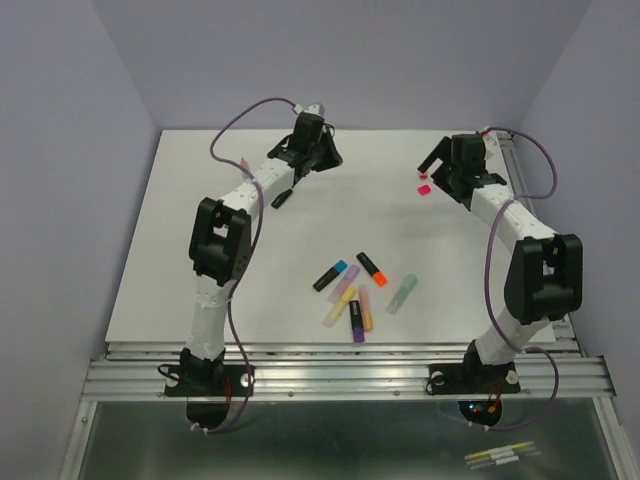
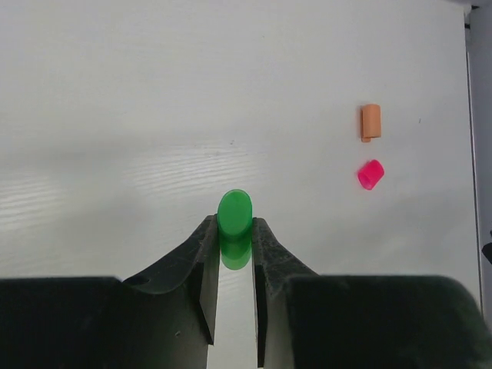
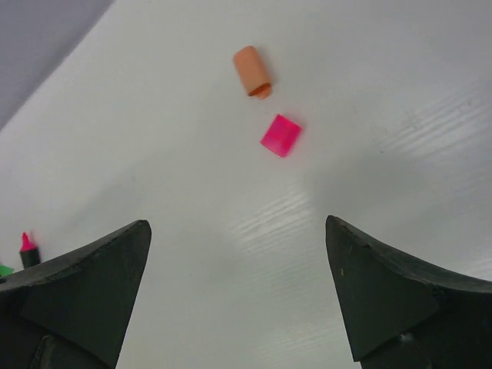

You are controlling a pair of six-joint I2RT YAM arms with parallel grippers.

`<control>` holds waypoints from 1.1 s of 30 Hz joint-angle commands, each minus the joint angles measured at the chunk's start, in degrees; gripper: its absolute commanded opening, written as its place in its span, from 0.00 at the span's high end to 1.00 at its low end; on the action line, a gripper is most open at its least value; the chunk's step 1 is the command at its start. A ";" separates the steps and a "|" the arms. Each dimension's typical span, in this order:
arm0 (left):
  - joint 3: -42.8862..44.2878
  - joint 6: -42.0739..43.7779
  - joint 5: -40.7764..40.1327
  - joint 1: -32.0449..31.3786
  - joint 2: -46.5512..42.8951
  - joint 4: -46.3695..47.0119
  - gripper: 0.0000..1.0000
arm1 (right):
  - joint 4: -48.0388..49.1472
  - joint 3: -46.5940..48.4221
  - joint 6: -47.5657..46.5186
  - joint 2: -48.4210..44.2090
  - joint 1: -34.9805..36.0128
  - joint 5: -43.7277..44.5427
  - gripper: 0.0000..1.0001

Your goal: Open the pen caps

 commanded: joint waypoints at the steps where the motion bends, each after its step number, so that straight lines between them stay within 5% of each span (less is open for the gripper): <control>1: 13.04 1.34 5.54 -4.09 8.33 -3.93 1.00 | 0.03 -6.55 -0.54 -4.91 0.89 4.82 0.00; 5: 24.03 -3.29 10.02 -5.69 16.50 -2.81 1.00 | -0.67 -8.75 -1.51 -8.69 0.89 8.68 0.00; 9: 22.39 -11.13 16.62 -6.57 21.43 5.27 1.00 | -1.82 -9.36 -2.39 -10.37 0.71 9.39 0.00; 15: 27.30 -16.41 15.14 -8.41 28.20 9.33 0.99 | -1.82 -11.56 -2.83 -11.60 0.71 8.87 0.00; 16: 29.31 -16.76 13.30 -8.85 29.43 9.59 0.86 | -1.90 -11.91 -2.92 -11.60 0.80 8.34 0.00; 18: 29.59 -16.94 13.02 -9.03 29.70 9.77 0.82 | -1.73 -12.09 -2.92 -11.51 0.71 7.99 0.00; 21: 29.77 -16.68 12.84 -9.20 29.79 9.77 0.50 | -1.73 -12.18 -2.92 -11.43 0.80 7.72 0.00; 25: 28.02 -15.81 14.86 -9.29 28.92 9.68 0.23 | -1.99 -12.27 -2.83 -11.34 0.80 7.90 0.00; 28: 26.26 -14.22 15.57 -9.29 26.81 9.25 0.10 | -2.26 -12.44 -3.00 -11.51 0.80 7.90 0.00; 33: 21.43 -9.04 16.01 -9.38 20.40 6.10 0.05 | -2.52 -12.88 -3.71 -12.04 0.71 7.64 0.00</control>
